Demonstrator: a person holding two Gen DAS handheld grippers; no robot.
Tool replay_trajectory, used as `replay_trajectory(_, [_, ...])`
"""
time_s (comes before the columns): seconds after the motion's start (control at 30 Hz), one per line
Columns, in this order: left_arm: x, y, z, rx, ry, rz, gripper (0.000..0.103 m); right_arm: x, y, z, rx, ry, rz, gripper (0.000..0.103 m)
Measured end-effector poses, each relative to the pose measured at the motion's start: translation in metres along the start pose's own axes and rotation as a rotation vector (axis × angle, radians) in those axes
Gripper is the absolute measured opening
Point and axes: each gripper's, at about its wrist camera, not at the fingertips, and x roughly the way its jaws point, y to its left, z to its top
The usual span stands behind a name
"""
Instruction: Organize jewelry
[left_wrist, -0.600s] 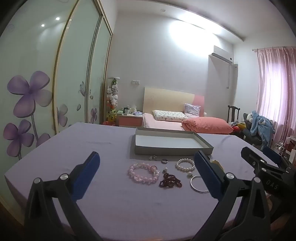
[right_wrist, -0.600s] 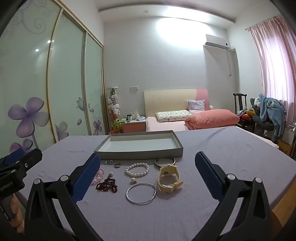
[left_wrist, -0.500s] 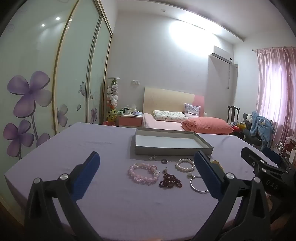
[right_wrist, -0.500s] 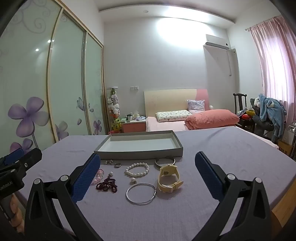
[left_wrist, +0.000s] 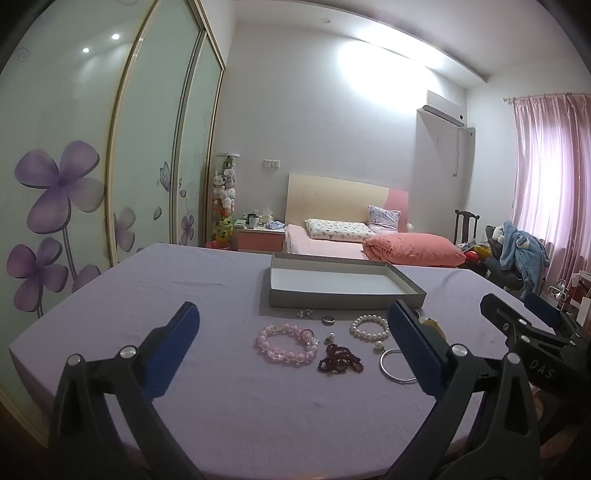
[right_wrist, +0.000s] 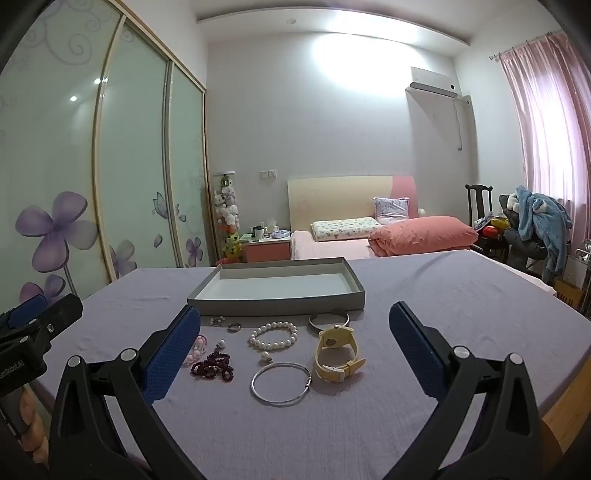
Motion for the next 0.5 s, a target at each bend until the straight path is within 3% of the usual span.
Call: replay_trajectory(0.5, [-0.0031, 0.0007, 0.0001, -0.004, 0.003, 0.001, 0.099, 0.0004, -0.0012, 0.0, 0.0, 0.005, 0.001, 0.101])
